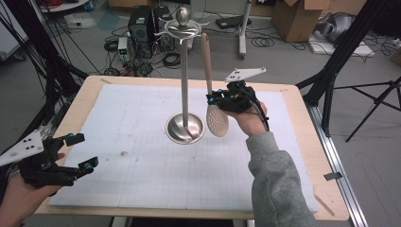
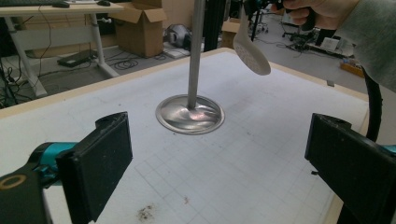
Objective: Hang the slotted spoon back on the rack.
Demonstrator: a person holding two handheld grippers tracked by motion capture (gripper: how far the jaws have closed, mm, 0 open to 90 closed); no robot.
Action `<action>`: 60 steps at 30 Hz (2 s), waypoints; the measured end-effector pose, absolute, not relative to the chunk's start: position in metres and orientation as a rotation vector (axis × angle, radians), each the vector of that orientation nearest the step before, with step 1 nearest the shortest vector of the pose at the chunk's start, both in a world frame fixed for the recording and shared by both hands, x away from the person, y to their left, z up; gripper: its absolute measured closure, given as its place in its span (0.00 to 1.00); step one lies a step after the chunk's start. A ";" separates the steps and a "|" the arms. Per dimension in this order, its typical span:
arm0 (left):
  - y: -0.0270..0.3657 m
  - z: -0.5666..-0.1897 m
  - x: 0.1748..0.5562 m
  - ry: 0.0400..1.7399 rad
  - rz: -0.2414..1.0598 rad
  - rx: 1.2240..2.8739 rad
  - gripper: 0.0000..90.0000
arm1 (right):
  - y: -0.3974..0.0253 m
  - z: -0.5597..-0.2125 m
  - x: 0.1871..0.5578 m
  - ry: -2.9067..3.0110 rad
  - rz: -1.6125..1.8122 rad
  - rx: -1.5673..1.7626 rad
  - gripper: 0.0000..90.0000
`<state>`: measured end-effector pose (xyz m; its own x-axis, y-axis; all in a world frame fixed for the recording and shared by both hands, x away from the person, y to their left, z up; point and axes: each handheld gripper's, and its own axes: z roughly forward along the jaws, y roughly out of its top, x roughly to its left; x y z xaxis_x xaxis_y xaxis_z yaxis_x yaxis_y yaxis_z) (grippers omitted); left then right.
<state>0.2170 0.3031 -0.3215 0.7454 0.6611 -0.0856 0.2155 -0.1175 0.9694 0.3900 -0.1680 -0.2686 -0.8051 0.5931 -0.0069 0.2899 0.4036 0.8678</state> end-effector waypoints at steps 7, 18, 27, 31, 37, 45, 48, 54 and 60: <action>0.304 -0.321 0.216 0.705 0.441 1.684 0.09 | -0.162 -0.270 0.393 2.344 1.355 0.771 0.87; 0.306 -0.321 0.214 0.710 0.443 1.680 0.09 | -0.156 -0.272 0.397 2.340 1.369 0.774 0.87; 0.305 -0.322 0.214 0.712 0.443 1.685 0.09 | -0.152 -0.274 0.398 2.338 1.391 0.765 0.85; 0.306 -0.321 0.214 0.711 0.444 1.682 0.09 | -0.152 -0.273 0.396 2.330 1.407 0.747 0.78; 0.306 -0.321 0.215 0.709 0.445 1.684 0.09 | -0.153 -0.273 0.392 2.320 1.415 0.748 0.64; 0.307 -0.322 0.215 0.717 0.446 1.681 0.09 | -0.158 -0.268 0.377 2.278 1.472 0.735 0.30; 0.307 -0.321 0.216 0.712 0.446 1.675 0.09 | -0.160 -0.271 0.372 2.248 1.486 0.733 0.25; 0.305 -0.321 0.219 0.708 0.440 1.675 0.08 | -0.167 -0.278 0.364 2.185 1.521 0.734 0.16; 0.303 -0.323 0.219 0.713 0.442 1.677 0.08 | -0.174 -0.286 0.356 2.203 1.541 0.724 0.15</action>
<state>0.2194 0.3033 -0.3231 0.7399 0.6668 -0.0889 0.2175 -0.1121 0.9696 0.3558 -0.1736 -0.2862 -0.8059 0.5921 0.0021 0.2049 0.2755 0.9392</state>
